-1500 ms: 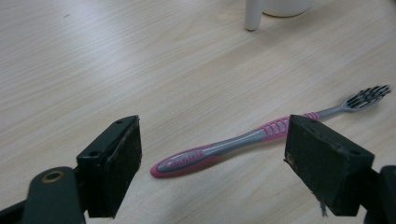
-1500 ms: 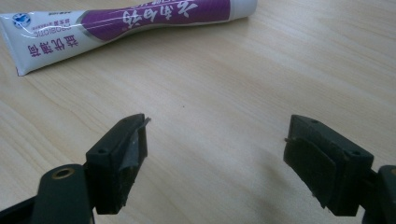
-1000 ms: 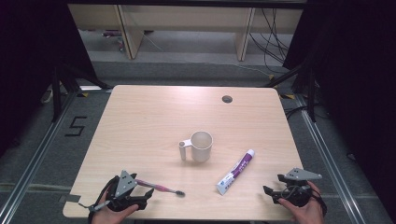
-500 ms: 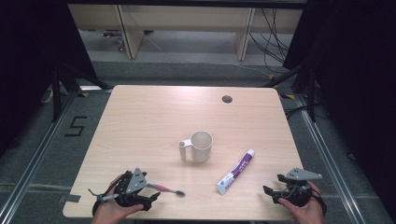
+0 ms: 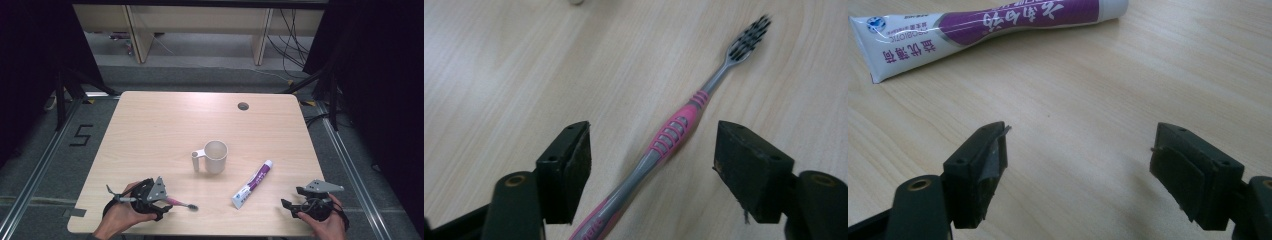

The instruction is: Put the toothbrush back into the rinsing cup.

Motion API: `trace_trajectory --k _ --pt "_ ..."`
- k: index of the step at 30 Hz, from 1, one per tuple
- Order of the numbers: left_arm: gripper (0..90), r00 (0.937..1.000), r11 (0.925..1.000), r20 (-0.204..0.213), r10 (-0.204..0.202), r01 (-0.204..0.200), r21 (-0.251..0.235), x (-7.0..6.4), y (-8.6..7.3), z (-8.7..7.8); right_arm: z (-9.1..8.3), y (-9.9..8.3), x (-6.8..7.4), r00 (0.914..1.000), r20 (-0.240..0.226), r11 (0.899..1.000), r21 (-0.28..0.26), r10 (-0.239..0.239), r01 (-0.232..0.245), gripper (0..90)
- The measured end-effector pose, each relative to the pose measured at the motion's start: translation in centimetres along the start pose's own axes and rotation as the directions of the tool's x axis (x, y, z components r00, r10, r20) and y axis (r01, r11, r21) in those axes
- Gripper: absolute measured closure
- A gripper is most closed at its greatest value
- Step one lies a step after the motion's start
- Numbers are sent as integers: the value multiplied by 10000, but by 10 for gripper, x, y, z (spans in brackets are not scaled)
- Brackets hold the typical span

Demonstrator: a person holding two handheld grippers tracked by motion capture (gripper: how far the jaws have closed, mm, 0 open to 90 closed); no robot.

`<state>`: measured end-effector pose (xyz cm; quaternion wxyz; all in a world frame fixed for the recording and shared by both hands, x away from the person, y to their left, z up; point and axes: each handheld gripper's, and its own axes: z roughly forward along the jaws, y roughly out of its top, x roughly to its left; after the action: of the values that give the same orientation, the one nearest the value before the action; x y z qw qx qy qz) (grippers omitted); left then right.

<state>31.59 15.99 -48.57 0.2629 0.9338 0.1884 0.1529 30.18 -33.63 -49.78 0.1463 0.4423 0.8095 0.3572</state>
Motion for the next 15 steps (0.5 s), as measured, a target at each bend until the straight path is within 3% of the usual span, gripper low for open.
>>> trace_trajectory --k 5,6,7,10,11,15 --pt "405 9993 9994 350 128 -138 303 4 1 4 0 0 0 10000 -43 10000 -9 47 -47 235" --pt "426 9991 9992 376 181 -195 358 4 1 4 1 0 2 9994 -146 9995 57 304 -303 235" --pt "455 9986 9981 472 238 -264 558 5 2 5 1 0 0 10000 -73 10000 1 0 0 236" --pt "477 9980 9973 541 320 -354 637 7 3 5 1 1 0 10000 -38 10000 37 -12 12 236" --pt "516 9976 9963 560 411 -451 736 7 5 5 1 0 3 9996 -96 9996 60 259 -258 236" --pt "573 9953 9933 759 598 -669 940 7 7 6 2 0 3 9997 -94 9997 64 226 -225 237"
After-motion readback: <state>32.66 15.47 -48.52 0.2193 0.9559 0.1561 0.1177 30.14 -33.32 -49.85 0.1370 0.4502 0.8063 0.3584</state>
